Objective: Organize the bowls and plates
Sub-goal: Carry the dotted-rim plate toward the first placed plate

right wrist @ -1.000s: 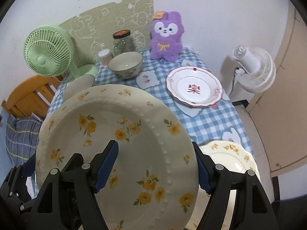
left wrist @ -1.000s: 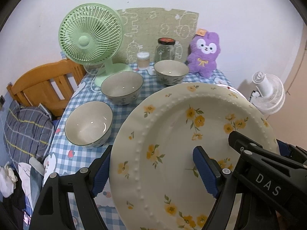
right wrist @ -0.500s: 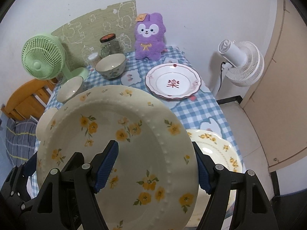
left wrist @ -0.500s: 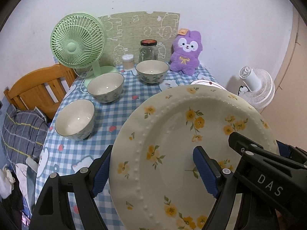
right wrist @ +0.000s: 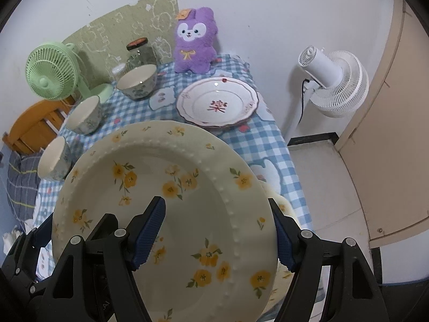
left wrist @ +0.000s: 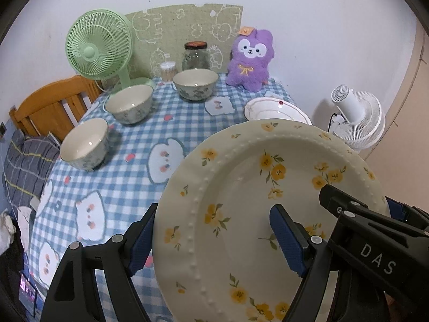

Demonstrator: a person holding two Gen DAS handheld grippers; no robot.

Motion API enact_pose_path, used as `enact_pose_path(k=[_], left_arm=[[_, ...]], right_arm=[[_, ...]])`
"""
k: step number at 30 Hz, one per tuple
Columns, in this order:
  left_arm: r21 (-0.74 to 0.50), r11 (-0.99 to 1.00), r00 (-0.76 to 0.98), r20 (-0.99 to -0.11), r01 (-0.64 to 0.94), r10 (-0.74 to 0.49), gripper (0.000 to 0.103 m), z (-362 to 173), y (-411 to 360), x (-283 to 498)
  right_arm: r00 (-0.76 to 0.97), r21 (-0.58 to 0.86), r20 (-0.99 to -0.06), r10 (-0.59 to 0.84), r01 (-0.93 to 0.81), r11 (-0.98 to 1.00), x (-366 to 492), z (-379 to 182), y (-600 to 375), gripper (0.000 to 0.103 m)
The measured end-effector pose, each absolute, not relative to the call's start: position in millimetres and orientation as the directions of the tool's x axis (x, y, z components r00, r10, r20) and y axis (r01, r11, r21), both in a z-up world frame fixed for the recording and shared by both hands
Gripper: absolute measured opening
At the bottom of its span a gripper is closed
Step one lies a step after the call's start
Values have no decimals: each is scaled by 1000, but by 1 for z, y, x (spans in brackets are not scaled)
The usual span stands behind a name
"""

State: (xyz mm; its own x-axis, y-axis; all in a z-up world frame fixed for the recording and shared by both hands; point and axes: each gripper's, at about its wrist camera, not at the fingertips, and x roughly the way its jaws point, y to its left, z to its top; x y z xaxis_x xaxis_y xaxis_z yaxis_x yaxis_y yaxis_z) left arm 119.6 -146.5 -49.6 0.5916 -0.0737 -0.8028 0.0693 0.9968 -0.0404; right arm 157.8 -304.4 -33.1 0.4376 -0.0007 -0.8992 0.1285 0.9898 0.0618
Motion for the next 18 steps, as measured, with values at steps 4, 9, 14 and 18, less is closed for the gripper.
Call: enact_pose_path(k=[4,9,14,18], left_arm=[[-38,997,581,-811,60,-66,82,-58,-162,118],[-39,998,565,-822,57,-65,82,-69,-176,118],[-32,998,551,-833,51,-55,82,-80,-189,118],[-32,998,535,-843,46,-52,82,-91,-196,117]], right_arm=[[424,62,-906,4,122,991,158,-42,-318,76],[406,62,-914,7,123,991,158,-55,-333,76],[390,67,-921,19,112,991,158,-68,-344,76],[377,68,-926,20,115,991,157,-77,-351,76]])
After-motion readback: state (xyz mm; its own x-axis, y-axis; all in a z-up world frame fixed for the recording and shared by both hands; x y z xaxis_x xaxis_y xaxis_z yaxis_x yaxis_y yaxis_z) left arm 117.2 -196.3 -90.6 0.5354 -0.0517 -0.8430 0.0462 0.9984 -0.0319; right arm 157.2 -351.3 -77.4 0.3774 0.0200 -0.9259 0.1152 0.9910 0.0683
